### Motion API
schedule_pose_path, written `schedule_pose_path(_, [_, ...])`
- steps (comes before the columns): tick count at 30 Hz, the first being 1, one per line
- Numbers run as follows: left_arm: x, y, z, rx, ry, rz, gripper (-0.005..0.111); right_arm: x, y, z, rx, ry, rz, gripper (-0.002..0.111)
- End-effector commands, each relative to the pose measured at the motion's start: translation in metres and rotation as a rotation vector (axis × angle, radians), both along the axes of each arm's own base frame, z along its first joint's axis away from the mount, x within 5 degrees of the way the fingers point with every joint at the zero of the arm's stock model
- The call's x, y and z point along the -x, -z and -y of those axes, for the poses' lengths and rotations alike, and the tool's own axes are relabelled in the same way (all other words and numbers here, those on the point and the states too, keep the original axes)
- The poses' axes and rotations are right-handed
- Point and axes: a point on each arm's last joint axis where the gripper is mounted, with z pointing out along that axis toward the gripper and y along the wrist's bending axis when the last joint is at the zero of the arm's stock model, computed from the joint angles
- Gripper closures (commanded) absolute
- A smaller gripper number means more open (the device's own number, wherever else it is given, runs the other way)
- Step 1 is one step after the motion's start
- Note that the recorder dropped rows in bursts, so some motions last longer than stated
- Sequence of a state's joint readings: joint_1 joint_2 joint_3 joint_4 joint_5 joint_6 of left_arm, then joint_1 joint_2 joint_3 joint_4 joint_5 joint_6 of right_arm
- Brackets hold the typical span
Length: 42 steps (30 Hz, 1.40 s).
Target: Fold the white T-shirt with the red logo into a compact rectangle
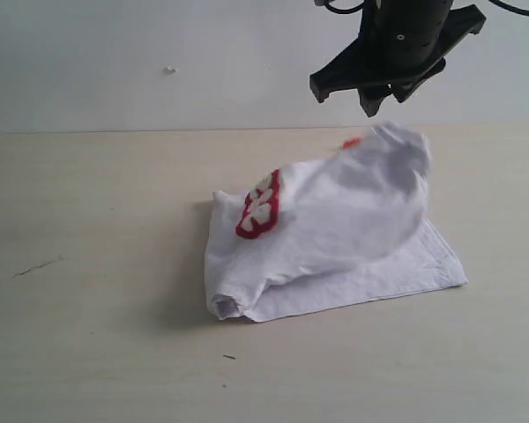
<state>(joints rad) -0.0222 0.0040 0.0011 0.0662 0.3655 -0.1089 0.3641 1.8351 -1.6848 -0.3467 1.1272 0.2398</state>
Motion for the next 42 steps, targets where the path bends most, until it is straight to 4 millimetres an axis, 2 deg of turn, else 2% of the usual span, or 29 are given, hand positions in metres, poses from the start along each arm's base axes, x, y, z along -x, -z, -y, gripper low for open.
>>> schedule_pose_path(1, [0.000, -0.002, 0.000, 0.003, -0.001, 0.017, 0.107, -0.002, 0.004, 0.006, 0.057, 0.065, -0.012, 0.065])
schedule_pose_path(3, [0.000, -0.002, 0.000, 0.003, -0.001, 0.017, 0.107, -0.003, 0.010, 0.002, 0.030, 0.065, -0.044, 0.065])
schedule_pose_path(5, [0.000, -0.002, 0.000, 0.003, -0.001, 0.017, 0.107, -0.007, 0.028, 0.000, 0.024, 0.044, -0.072, 0.065])
schedule_pose_path(7, [0.000, -0.002, 0.000, 0.003, -0.001, 0.017, 0.107, -0.014, 0.059, 0.006, -0.013, 0.063, -0.123, 0.066])
schedule_pose_path(10, [0.000, -0.002, 0.000, 0.003, -0.001, 0.017, 0.107, -0.024, 0.109, 0.042, -0.059, 0.170, -0.227, 0.067])
schedule_pose_path(12, [0.000, -0.002, 0.000, 0.003, -0.001, 0.017, 0.107, -0.025, 0.125, 0.063, -0.059, 0.224, -0.265, 0.067])
schedule_pose_path(17, [0.000, -0.002, 0.000, 0.003, -0.001, 0.017, 0.107, -0.030, 0.159, 0.094, -0.077, 0.271, -0.268, 0.067])
schedule_pose_path(26, [0.000, -0.002, 0.000, 0.003, -0.001, 0.017, 0.107, -0.042, 0.200, 0.091, -0.104, 0.236, -0.254, 0.069])
schedule_pose_path(29, [0.000, -0.002, 0.000, 0.003, -0.001, 0.017, 0.107, -0.043, 0.208, 0.090, -0.094, 0.206, -0.265, 0.073])
schedule_pose_path(34, [0.000, -0.002, 0.000, 0.003, -0.001, 0.017, 0.107, -0.046, 0.205, 0.090, -0.088, 0.176, -0.237, 0.106])
schedule_pose_path(41, [0.000, -0.002, 0.000, 0.003, -0.001, 0.017, 0.107, -0.060, 0.163, 0.088, -0.112, 0.149, -0.079, 0.108])
schedule_pose_path(42, [0.000, -0.002, 0.000, 0.003, -0.001, 0.017, 0.107, -0.064, 0.152, 0.088, -0.109, 0.141, -0.042, 0.108])
